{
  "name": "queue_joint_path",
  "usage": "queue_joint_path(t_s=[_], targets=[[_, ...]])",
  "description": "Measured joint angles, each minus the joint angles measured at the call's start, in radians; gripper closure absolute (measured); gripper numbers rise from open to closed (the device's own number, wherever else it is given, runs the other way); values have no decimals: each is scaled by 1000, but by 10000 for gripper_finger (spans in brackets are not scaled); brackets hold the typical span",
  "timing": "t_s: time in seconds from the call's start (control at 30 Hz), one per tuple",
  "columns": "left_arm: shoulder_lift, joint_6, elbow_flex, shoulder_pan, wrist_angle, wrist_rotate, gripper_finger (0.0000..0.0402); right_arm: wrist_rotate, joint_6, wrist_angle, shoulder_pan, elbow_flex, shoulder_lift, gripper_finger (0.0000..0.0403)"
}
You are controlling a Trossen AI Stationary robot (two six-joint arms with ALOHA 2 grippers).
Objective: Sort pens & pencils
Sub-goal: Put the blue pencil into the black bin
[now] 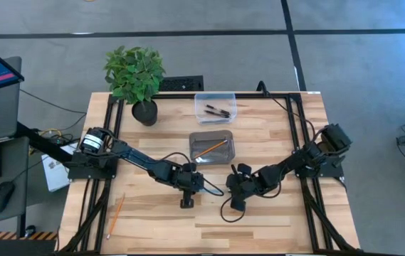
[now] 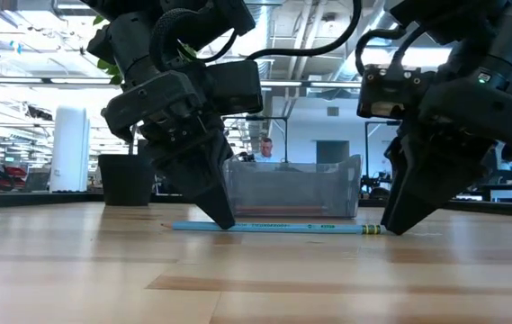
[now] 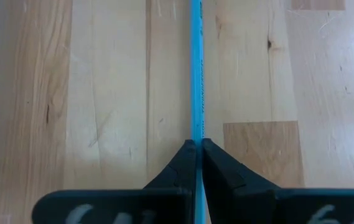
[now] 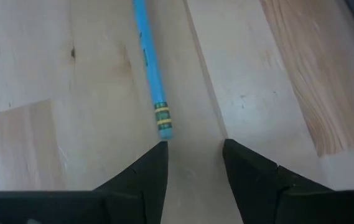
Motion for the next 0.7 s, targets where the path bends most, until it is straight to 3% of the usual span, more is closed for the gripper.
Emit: queue_joint_path(t_s=[0.4, 0.7], targets=[[2, 48, -1, 17, 19, -30, 401, -36, -51, 46, -17, -4, 1, 223], [6, 92, -4, 40, 129, -35, 401, -40, -52, 69, -18, -4, 2, 248]])
